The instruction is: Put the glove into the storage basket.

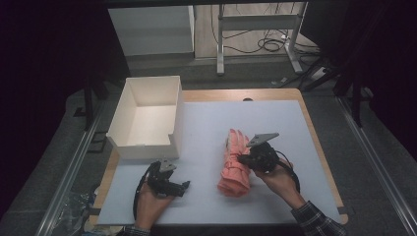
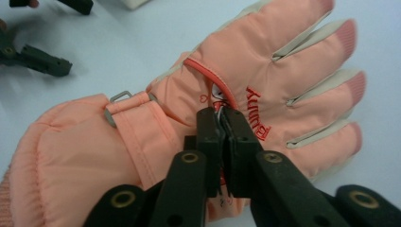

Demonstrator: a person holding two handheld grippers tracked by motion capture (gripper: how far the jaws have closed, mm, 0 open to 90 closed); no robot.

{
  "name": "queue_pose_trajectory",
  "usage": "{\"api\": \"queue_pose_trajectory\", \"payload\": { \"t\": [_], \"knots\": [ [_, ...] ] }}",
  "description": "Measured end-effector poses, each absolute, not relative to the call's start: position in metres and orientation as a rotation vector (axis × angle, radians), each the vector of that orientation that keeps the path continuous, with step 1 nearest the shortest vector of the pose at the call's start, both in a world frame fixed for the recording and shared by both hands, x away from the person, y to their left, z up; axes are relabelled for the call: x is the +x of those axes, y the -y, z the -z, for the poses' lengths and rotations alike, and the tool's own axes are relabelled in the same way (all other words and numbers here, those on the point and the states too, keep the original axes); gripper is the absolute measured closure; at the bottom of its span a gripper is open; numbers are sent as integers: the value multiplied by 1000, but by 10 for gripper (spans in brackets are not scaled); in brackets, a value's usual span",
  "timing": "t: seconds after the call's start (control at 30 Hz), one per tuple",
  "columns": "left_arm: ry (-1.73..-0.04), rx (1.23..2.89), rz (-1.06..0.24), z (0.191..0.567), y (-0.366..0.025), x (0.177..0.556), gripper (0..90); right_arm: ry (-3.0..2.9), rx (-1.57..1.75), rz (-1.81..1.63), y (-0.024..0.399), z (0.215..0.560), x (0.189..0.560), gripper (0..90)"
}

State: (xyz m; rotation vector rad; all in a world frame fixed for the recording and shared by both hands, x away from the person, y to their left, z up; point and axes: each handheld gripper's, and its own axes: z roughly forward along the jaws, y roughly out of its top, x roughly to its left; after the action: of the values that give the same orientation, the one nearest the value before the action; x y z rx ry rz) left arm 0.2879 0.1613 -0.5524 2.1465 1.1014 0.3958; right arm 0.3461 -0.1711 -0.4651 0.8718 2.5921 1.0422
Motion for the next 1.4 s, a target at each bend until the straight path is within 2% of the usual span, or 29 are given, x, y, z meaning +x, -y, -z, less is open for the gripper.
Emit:
{"api": "queue_pose_trajectory", "payload": {
  "t": [0.13,0.37,0.57,0.73,0.87,1.03,1.4],
  "knots": [
    [-1103,2145,-396,552,-161,288,0,-2539,859,-1108,179,455,344,767],
    [-1104,2144,-397,553,-161,288,0,-2471,897,-1141,200,448,339,731],
    [-1106,2144,-395,552,-161,288,0,-2452,918,-1168,217,457,331,732],
    [-1103,2149,-394,552,-161,288,0,-2490,927,-1204,226,485,315,818],
    [-1103,2149,-394,552,-161,288,0,-2527,923,-1199,224,500,306,841],
    [-1103,2149,-394,552,-161,288,0,-2581,930,-1186,218,521,296,843],
    [-1103,2149,-394,552,-161,288,0,-2596,918,-1227,198,527,296,816]
  ]
}}
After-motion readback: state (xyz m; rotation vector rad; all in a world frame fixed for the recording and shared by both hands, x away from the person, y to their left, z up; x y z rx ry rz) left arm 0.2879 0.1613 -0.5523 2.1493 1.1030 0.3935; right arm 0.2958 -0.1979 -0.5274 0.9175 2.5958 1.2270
